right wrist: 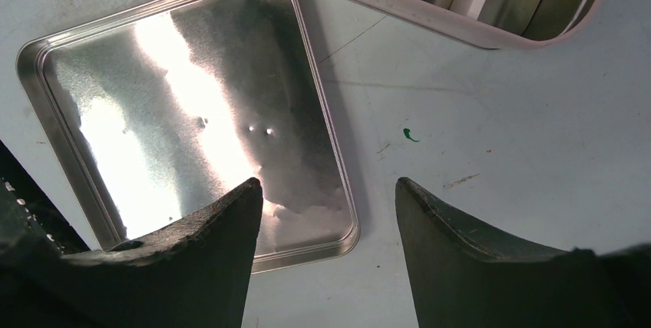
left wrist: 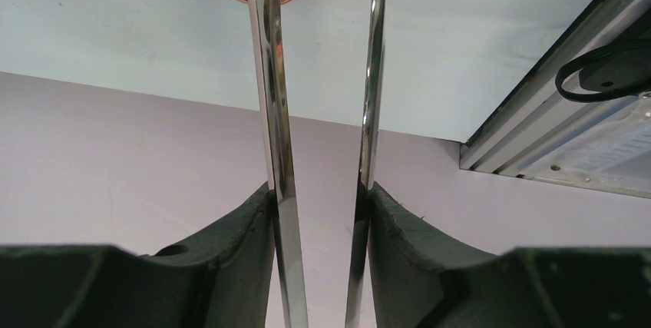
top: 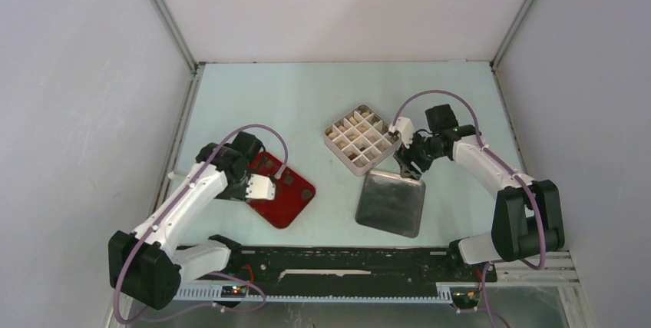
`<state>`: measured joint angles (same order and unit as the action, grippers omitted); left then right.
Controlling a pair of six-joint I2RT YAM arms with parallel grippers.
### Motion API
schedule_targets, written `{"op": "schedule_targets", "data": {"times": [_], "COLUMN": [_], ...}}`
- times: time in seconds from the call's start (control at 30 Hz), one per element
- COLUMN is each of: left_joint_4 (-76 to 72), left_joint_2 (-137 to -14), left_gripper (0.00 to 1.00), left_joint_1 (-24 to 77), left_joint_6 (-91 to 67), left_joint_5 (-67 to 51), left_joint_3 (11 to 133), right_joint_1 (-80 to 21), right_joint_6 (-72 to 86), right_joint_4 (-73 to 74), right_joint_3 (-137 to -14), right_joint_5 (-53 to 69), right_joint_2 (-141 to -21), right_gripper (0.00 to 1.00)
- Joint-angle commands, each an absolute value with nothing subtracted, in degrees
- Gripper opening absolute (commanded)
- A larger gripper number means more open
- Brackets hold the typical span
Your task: Pack the chocolate
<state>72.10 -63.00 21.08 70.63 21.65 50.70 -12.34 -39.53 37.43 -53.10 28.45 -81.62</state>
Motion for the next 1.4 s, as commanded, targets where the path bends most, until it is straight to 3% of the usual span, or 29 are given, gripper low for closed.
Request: {"op": "schedule_targets", "data": {"times": [0.0, 0.17, 0.37, 0.47, 0.77, 1.13, 1.37], "left_joint_4": [70.2, 70.1, 73.8, 76.0, 75.0, 46.8, 41.9], "left_joint_2": [-64.0, -65.2, -66.1, -66.6, -73.3, -88.9, -101.6], "left_gripper": [0.46, 0.41, 0.23, 0.19, 0.18, 0.19, 0.19], "left_joint_1": [20.7, 20.8, 20.7, 20.9, 26.6, 35.4, 38.2], "left_joint_6": [71.0, 70.7, 69.9, 68.5, 55.3, 29.3, 20.9], "left_joint_5": [22.7, 22.5, 21.0, 17.9, -3.1, -2.2, -7.9], "left_joint_3": [50.0, 50.6, 53.1, 56.2, 73.7, 86.3, 96.0], "right_joint_1": [-11.9, -11.9, -11.7, -11.6, -11.1, -7.9, -6.9], "right_joint_6": [-40.3, -40.3, -40.2, -40.2, -38.6, -36.3, -36.1], "right_joint_4": [37.4, 37.4, 37.4, 37.5, 35.8, 33.9, 33.8], "right_joint_3": [-54.5, -54.5, -54.5, -54.5, -54.5, -54.5, -54.5], "right_joint_5": [28.5, 28.5, 28.5, 28.6, 27.1, 26.5, 26.7], "right_joint_2": [-81.6, -81.6, -81.3, -81.2, -80.5, -79.6, -79.5], "right_gripper": [0.67, 0.67, 0.67, 0.66, 0.66, 0.66, 0.66]}}
